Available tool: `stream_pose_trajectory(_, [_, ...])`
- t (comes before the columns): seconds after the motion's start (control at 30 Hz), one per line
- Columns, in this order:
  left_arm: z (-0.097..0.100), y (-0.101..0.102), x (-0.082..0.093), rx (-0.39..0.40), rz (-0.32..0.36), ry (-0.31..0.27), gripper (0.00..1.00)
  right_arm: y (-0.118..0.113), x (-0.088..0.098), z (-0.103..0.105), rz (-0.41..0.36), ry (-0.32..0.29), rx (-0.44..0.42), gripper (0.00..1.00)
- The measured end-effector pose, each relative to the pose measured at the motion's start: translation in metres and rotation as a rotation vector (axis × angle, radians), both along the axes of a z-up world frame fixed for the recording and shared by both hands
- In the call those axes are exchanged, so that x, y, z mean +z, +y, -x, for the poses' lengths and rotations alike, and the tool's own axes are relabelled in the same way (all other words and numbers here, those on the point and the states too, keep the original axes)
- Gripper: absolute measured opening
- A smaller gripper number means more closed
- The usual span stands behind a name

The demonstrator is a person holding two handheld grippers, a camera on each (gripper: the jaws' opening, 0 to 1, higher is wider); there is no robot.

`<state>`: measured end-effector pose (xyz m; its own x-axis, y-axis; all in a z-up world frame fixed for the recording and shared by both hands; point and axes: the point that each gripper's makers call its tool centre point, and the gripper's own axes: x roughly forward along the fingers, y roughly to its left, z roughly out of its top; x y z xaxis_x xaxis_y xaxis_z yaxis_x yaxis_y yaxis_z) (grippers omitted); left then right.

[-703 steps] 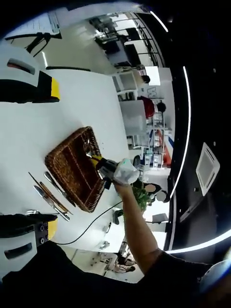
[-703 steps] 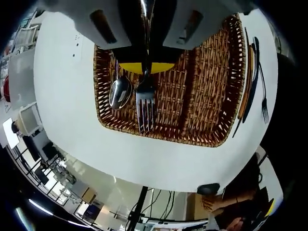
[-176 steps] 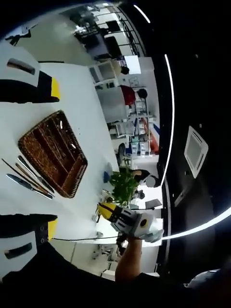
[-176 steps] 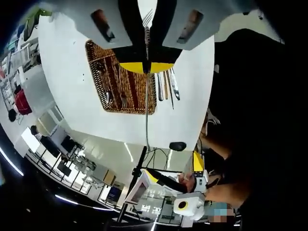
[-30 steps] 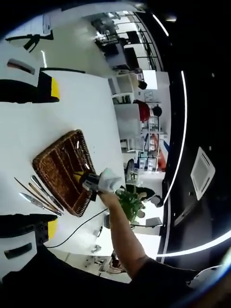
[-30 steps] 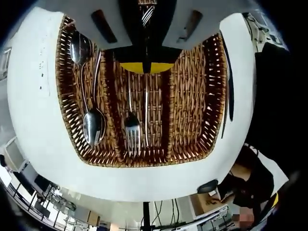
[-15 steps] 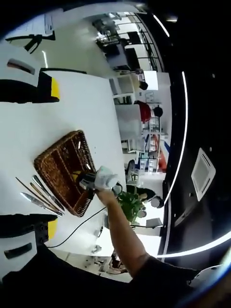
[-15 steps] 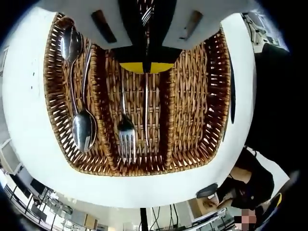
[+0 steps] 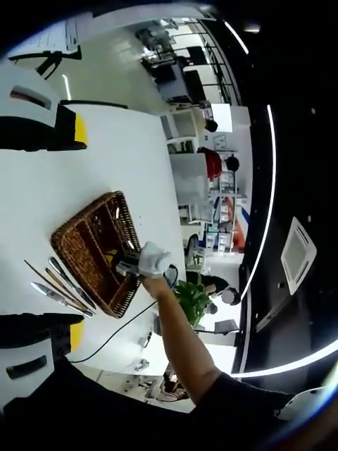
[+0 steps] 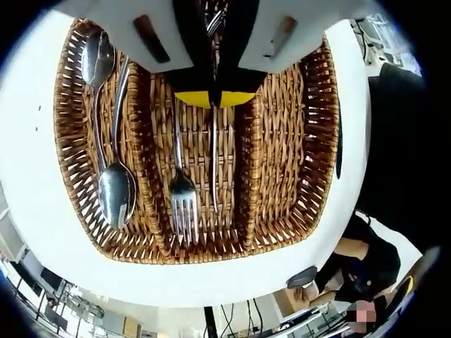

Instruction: Arrange the knives, forks, and spoons in their matching storage slots by inserting each utensil handle-first until every utensil is classified and aligned in the correct compartment

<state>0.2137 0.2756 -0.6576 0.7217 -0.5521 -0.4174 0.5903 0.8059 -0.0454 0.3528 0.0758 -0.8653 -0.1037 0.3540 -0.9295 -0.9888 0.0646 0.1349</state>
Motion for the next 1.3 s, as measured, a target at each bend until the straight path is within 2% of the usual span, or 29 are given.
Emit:
stream_pose_trajectory(0.17, [-0.001,-0.001,0.000,-0.002,-0.001,0.000,1.00,0.000,0.000,0.000,-0.013,0.008,-0.001,0.00])
stream_pose_trajectory(0.3, [-0.001,-0.001,0.000,-0.003,-0.001,0.001,1.00,0.000,0.001,0.001,-0.018,-0.009,0.008,0.00])
stream_pose_trajectory(0.37, [-0.001,-0.001,0.000,-0.003,0.000,0.001,1.00,0.001,0.003,-0.001,-0.018,-0.030,0.006,0.01])
stream_pose_trajectory(0.4, [-0.001,-0.002,0.000,-0.004,0.001,0.000,1.00,0.002,0.004,-0.005,-0.028,-0.056,0.004,0.05])
stream_pose_trajectory(0.43, [-0.002,-0.003,0.000,-0.007,0.001,-0.001,1.00,0.002,0.006,-0.016,-0.029,-0.115,-0.008,0.12])
stream_pose_trajectory(0.47, [-0.002,-0.004,0.000,-0.009,0.001,-0.002,1.00,0.000,0.007,-0.010,-0.024,-0.069,-0.018,0.15])
stream_pose_trajectory(0.5, [-0.002,-0.004,0.000,-0.010,0.001,-0.003,1.00,0.002,0.008,-0.012,-0.036,-0.066,-0.031,0.13])
stream_pose_trajectory(0.57, [-0.002,-0.005,0.000,-0.010,0.002,-0.003,1.00,0.000,0.008,-0.014,-0.035,-0.079,-0.026,0.11])
stream_pose_trajectory(0.73, [-0.001,-0.005,0.001,-0.012,0.002,-0.005,1.00,0.000,0.015,-0.018,-0.052,-0.105,-0.028,0.18])
stream_pose_trajectory(0.8, [-0.002,-0.005,0.001,-0.010,0.001,-0.007,1.00,0.003,0.022,-0.019,-0.089,-0.107,-0.051,0.21])
stream_pose_trajectory(0.87, [-0.003,-0.007,0.003,-0.011,0.002,-0.012,1.00,0.005,0.032,-0.020,-0.128,-0.106,-0.083,0.28])
stream_pose_trajectory(0.97, [-0.004,-0.011,0.004,-0.018,0.001,-0.019,1.00,0.013,0.054,-0.023,-0.234,-0.118,-0.155,0.49])
stream_pose_trajectory(1.03, [-0.005,-0.013,0.004,-0.021,0.002,-0.020,1.00,0.014,0.067,-0.025,-0.279,-0.132,-0.175,0.57])
stream_pose_trajectory(1.07, [-0.005,-0.015,0.003,-0.025,0.001,-0.020,1.00,0.012,0.079,-0.026,-0.312,-0.145,-0.198,0.60])
stream_pose_trajectory(1.13, [-0.004,-0.020,0.004,-0.032,0.004,-0.023,1.00,0.010,0.092,-0.025,-0.338,-0.164,-0.222,0.68])
stream_pose_trajectory(1.3, [-0.005,-0.031,0.006,-0.049,0.006,-0.033,1.00,-0.002,0.102,-0.019,-0.355,-0.204,-0.251,0.86])
